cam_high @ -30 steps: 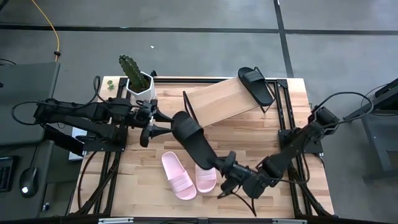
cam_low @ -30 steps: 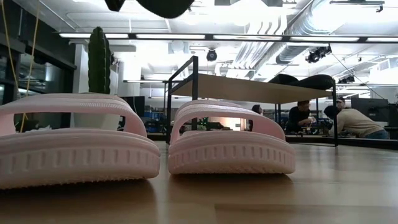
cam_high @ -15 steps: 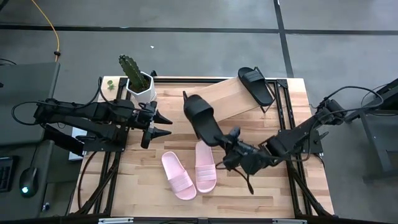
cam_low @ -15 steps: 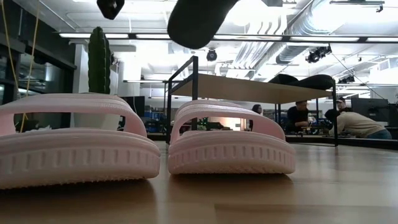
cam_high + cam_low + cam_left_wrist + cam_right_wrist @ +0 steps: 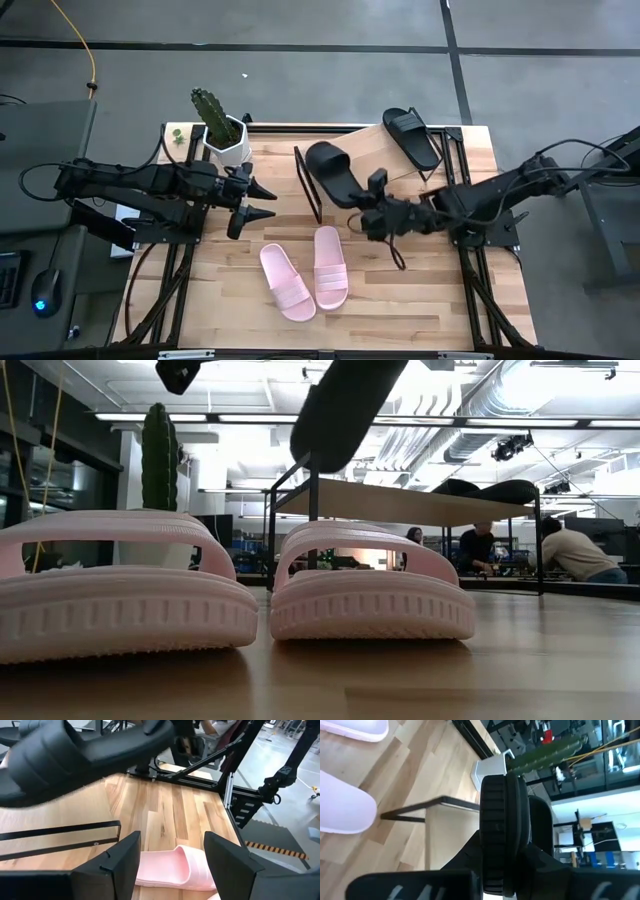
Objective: Pick and place slides into the shelf
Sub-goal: Put the black slide on the shelf
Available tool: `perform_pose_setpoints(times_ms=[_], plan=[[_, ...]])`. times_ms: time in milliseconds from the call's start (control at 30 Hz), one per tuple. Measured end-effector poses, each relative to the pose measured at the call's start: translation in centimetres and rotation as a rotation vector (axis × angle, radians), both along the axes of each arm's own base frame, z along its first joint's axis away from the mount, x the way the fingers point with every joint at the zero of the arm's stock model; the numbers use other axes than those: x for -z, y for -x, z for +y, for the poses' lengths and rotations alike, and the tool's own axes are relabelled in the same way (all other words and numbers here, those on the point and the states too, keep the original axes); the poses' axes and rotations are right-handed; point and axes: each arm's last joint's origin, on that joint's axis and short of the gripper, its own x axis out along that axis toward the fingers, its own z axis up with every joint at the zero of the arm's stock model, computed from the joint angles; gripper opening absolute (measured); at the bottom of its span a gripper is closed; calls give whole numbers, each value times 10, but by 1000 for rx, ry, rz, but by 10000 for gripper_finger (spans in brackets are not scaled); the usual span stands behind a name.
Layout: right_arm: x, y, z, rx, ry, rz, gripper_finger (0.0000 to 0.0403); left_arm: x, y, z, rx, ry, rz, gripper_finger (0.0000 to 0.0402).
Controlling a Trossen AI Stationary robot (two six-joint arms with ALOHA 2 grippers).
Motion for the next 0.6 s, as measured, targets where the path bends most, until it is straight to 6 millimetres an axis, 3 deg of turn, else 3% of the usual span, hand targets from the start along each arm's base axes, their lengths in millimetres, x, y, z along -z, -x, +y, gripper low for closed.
perform_pose_setpoints(times_ms=[333,600], plan=[[-21,26,-49,49,-92,5,36,0,0,0,3,-8,1,207],[-38,57,-69,75,-143,-26,36,1,0,0,10,-26,7,207]])
